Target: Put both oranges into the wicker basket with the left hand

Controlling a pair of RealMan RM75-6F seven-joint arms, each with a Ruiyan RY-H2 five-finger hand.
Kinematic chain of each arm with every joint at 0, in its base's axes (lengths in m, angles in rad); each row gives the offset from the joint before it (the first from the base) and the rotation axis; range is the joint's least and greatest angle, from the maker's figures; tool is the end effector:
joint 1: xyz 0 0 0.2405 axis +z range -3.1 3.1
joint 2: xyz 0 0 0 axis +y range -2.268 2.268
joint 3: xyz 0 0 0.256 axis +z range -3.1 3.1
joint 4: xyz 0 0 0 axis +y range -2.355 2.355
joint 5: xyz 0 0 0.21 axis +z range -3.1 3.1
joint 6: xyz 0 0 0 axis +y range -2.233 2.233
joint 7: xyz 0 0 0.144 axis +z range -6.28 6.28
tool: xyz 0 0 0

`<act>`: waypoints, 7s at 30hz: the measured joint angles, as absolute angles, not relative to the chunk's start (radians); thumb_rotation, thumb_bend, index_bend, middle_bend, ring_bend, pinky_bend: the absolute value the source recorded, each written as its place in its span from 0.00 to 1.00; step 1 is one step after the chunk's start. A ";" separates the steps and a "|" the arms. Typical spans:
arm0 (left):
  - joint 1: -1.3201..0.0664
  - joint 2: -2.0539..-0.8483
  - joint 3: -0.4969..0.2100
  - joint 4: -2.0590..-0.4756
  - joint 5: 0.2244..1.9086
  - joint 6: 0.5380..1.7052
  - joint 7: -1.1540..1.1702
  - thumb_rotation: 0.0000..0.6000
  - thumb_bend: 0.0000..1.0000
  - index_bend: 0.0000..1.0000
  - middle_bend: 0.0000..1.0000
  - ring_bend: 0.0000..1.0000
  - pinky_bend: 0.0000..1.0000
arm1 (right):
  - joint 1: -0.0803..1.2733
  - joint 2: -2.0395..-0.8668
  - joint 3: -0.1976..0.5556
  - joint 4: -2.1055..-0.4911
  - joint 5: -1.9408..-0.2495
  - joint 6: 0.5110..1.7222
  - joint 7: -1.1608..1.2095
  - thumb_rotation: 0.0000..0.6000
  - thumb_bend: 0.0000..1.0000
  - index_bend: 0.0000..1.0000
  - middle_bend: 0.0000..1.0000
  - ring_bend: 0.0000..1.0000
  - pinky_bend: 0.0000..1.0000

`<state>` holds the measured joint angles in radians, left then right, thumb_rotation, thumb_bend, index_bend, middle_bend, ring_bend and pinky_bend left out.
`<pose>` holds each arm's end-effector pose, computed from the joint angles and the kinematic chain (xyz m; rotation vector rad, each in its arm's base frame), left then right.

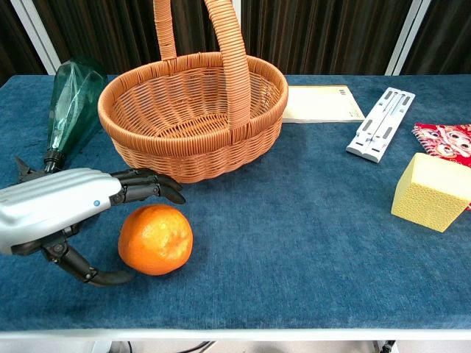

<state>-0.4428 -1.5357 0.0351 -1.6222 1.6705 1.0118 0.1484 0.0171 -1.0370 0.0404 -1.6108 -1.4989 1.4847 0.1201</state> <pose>-0.1684 0.2031 -0.0407 -2.1636 -1.0348 -1.0747 -0.3292 -0.1576 0.1850 1.3288 -0.9766 0.8801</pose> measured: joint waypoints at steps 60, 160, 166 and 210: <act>-0.515 -1.328 -0.137 -1.833 1.475 1.186 0.318 1.00 0.25 0.37 0.47 0.46 0.45 | 0.010 -1.038 0.040 -1.615 -1.504 1.500 0.111 1.00 0.32 0.00 0.00 0.00 0.00; -0.426 -1.467 0.046 -1.564 1.321 1.103 0.277 1.00 0.24 0.35 0.32 0.29 0.43 | 0.014 -1.031 0.045 -1.623 -1.482 1.478 0.108 1.00 0.32 0.00 0.00 0.00 0.00; -0.412 -1.493 0.042 -1.530 1.368 1.142 0.261 1.00 0.29 0.46 0.47 0.43 0.56 | 0.013 -1.031 0.044 -1.623 -1.483 1.479 0.108 1.00 0.32 0.00 0.00 0.00 0.00; -0.832 -1.636 -0.287 -1.417 1.022 0.905 0.462 1.00 0.27 0.16 0.20 0.19 0.37 | 0.018 -1.022 0.048 -1.612 -1.473 1.464 0.139 1.00 0.32 0.00 0.00 0.00 0.00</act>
<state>-0.8324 -1.6364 -0.2870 -1.4169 1.0217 0.9049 0.4618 0.0183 -1.0219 0.0482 -1.6117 -1.4730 1.4637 0.1389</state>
